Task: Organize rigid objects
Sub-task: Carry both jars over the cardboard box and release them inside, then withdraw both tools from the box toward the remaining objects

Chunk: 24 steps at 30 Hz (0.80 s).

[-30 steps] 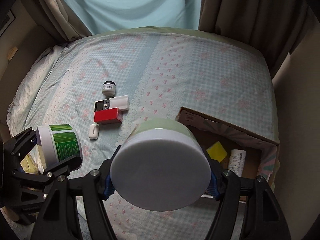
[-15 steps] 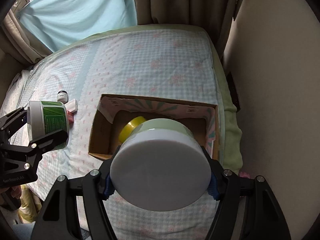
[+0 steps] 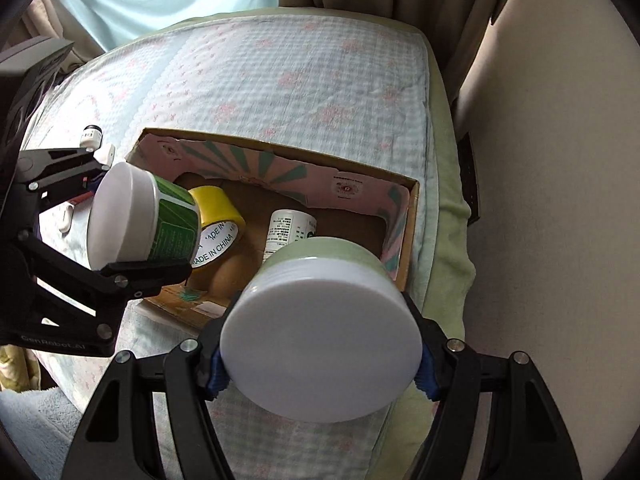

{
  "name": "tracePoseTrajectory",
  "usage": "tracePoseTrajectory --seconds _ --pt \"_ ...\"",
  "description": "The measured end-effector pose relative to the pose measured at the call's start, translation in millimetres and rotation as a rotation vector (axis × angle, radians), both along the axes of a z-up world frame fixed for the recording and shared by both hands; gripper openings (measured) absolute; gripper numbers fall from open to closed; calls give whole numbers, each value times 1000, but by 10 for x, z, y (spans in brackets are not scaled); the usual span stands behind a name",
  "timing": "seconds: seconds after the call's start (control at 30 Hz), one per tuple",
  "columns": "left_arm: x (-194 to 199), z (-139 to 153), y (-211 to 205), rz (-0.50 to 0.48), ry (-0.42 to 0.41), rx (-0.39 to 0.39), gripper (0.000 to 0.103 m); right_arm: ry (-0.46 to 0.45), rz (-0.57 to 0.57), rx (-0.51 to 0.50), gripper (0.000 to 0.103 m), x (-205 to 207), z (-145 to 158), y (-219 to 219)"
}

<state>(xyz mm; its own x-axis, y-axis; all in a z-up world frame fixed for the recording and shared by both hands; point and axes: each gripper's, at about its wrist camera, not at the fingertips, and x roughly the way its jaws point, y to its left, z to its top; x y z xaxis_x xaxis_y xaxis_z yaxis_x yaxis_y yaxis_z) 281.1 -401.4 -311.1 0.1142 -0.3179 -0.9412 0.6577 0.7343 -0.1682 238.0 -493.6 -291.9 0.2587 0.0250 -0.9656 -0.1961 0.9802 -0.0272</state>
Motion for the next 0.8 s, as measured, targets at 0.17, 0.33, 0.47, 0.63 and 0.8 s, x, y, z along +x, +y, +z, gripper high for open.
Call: tracePoseTrajectory --seconds 0.17,0.33,0.47,0.63,0.8 --pt "41 -115 -27 -31 5 19 68 0 47 10 66 101 -182 -12" --pt "-14 -142 -119 -104 -31 32 82 41 27 63 68 208 -338 -80" --pt "-61 -49 -154 -126 -92 54 103 -24 -45 147 103 220 -293 -246" --pt "-43 -35 30 -69 -70 59 103 -44 -128 188 103 179 -256 -393" --pt "-37 -9 221 10 -57 52 103 -46 -151 197 103 146 -266 -440"
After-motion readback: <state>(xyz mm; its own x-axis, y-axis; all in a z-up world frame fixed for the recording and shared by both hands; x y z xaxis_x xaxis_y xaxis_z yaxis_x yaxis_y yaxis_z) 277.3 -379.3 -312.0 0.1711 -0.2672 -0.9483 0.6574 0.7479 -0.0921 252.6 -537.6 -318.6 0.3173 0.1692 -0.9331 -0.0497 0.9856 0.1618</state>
